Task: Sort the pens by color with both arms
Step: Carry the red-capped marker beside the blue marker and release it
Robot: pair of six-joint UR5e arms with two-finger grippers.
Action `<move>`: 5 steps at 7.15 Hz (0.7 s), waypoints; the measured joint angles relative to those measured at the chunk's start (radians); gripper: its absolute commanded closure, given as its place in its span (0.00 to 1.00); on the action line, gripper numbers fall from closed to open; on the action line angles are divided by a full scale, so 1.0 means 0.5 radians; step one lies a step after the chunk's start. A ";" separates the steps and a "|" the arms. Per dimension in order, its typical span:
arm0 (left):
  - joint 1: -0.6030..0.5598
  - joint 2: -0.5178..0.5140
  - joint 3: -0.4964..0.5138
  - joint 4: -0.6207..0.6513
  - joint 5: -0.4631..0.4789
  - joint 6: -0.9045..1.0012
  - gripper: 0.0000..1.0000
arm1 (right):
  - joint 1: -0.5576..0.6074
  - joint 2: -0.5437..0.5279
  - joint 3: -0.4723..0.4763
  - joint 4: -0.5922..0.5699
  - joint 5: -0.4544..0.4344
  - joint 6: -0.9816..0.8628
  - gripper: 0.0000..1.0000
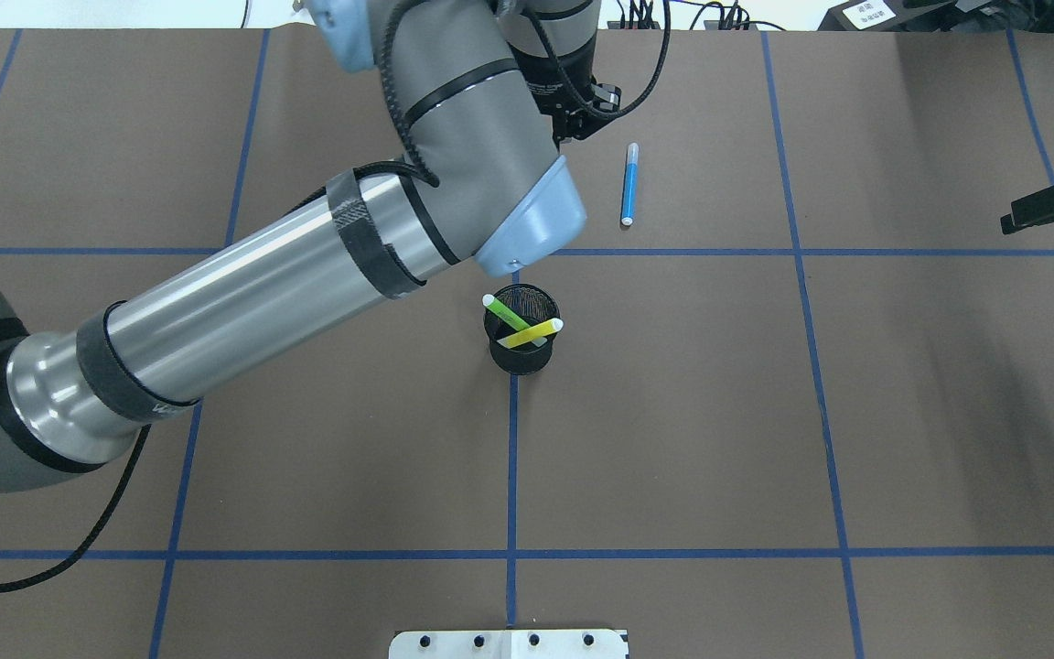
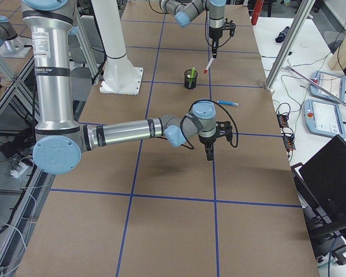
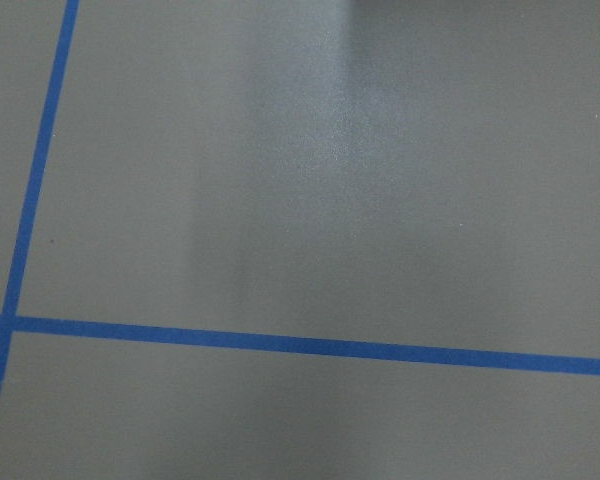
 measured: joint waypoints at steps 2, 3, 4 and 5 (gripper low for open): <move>-0.009 0.182 -0.016 -0.516 0.332 -0.195 1.00 | -0.001 0.001 0.006 0.009 -0.045 -0.003 0.01; -0.009 0.260 -0.017 -0.751 0.534 -0.247 1.00 | -0.001 0.002 0.005 0.037 -0.071 -0.004 0.01; 0.002 0.343 -0.012 -0.981 0.743 -0.277 1.00 | -0.001 0.001 0.002 0.071 -0.089 -0.004 0.01; 0.045 0.403 0.005 -1.156 0.983 -0.289 1.00 | -0.001 0.001 -0.001 0.094 -0.102 -0.004 0.01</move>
